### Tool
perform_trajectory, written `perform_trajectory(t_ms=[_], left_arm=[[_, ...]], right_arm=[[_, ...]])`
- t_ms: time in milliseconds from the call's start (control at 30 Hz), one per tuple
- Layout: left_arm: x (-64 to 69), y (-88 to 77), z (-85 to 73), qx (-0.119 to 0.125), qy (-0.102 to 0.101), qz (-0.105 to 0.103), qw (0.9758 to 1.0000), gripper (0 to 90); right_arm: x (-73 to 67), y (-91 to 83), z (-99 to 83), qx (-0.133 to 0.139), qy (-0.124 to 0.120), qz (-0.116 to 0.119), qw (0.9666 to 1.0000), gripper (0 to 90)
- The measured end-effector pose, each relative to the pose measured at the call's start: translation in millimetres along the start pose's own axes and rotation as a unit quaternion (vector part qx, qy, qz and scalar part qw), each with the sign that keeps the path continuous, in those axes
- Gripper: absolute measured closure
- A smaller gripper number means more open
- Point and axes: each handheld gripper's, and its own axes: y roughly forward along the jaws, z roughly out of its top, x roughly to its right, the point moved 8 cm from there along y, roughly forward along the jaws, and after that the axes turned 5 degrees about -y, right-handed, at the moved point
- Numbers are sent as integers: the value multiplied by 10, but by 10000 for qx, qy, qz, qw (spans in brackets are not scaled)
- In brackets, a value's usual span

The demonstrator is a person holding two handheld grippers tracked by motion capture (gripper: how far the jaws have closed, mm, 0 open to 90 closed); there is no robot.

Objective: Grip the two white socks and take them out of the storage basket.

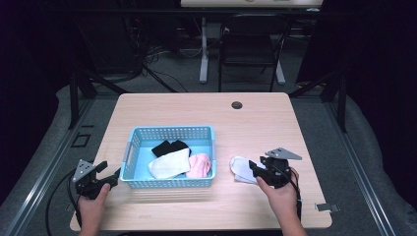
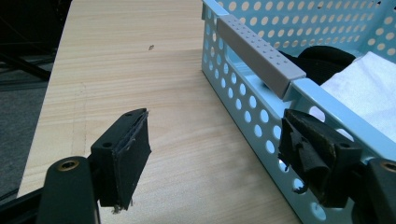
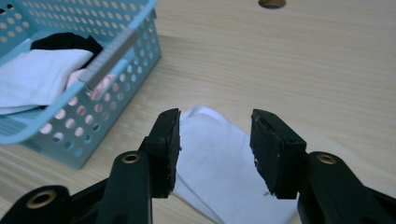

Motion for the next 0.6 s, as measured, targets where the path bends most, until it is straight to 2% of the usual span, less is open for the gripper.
perform_trajectory(t_ms=[133, 167, 200, 533, 567, 600], left_arm=[[0, 1, -1, -4, 0, -3, 10000, 244], [0, 1, -1, -4, 0, -3, 10000, 244], [1, 0, 0, -2, 0, -6, 10000, 244], [2, -1, 3, 12, -6, -10, 10000, 244], [1, -1, 3, 14, -7, -12, 10000, 244], [0, -2, 3, 14, -8, -12, 10000, 244]], right_arm=[[-142, -43, 186, 24, -221, 75, 9997, 524], [-142, -43, 186, 24, -221, 75, 9997, 524], [-221, -51, 263, 5, -278, 144, 9995, 526], [-624, -32, 622, -121, -644, 584, 9961, 539], [-624, -32, 622, -121, -644, 584, 9961, 539], [-716, -8, 682, -158, -716, 652, 9952, 540]])
